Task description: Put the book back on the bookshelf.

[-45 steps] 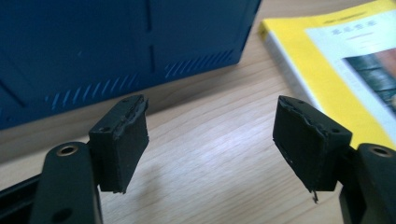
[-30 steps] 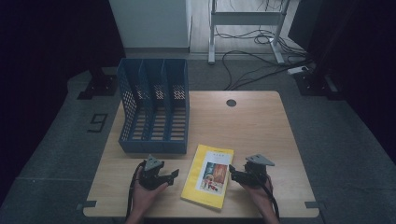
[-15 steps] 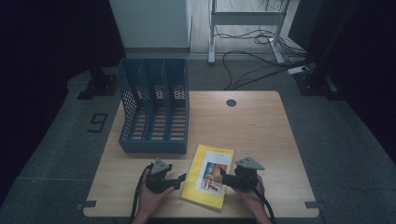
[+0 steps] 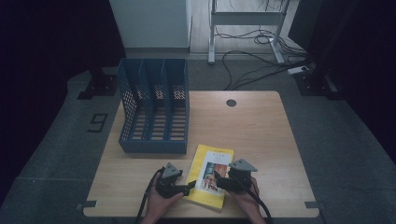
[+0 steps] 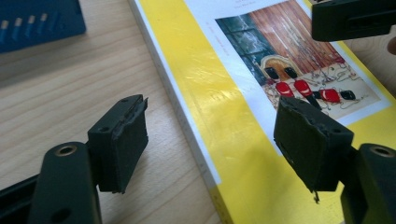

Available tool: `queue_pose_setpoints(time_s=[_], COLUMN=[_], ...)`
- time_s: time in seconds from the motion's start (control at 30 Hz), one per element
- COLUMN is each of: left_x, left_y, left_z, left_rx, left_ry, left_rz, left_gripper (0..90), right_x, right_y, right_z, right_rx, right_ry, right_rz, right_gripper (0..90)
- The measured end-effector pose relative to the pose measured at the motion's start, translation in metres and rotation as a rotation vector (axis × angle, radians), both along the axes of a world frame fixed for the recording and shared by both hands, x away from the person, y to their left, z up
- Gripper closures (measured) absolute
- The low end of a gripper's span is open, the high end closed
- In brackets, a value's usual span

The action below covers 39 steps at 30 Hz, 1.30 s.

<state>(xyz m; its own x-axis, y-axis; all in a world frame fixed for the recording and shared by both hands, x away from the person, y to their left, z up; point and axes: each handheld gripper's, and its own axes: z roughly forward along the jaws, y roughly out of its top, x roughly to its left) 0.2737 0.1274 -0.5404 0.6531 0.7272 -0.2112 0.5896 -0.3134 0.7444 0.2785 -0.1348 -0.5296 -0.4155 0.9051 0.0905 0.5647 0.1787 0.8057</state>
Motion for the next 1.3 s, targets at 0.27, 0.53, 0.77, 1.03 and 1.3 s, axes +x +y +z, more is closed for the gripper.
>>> queue_pose_setpoints(time_s=[0.27, 0.53, 0.77, 1.03, 1.3], left_x=[-0.001, -0.003, -0.004, -0.003, -0.003], left_y=[-0.007, -0.013, -0.015, -0.017, -0.017], left_z=[-0.004, -0.008, -0.008, -0.008, -0.008], left_rx=[0.016, 0.009, 0.01, 0.015, 0.015], left_ry=[0.009, 0.023, 0.028, 0.028, 0.028], left_rz=[-0.019, -0.04, -0.042, -0.04, -0.041], left_gripper=[25.7, 25.8, 24.8, 23.3, 23.2], right_x=[0.003, 0.008, 0.009, 0.008, 0.006], right_y=[0.003, 0.002, 0.002, 0.003, 0.005], right_z=[-0.009, -0.016, -0.019, -0.019, -0.013], right_rx=[-0.019, -0.014, 0.011, 0.033, 0.026], right_ry=[0.043, 0.088, 0.089, 0.11, 0.102], right_rz=[0.004, 0.0, 0.001, 0.007, 0.008], right_gripper=[15.0, 13.0, 14.5, 13.2, 14.1])
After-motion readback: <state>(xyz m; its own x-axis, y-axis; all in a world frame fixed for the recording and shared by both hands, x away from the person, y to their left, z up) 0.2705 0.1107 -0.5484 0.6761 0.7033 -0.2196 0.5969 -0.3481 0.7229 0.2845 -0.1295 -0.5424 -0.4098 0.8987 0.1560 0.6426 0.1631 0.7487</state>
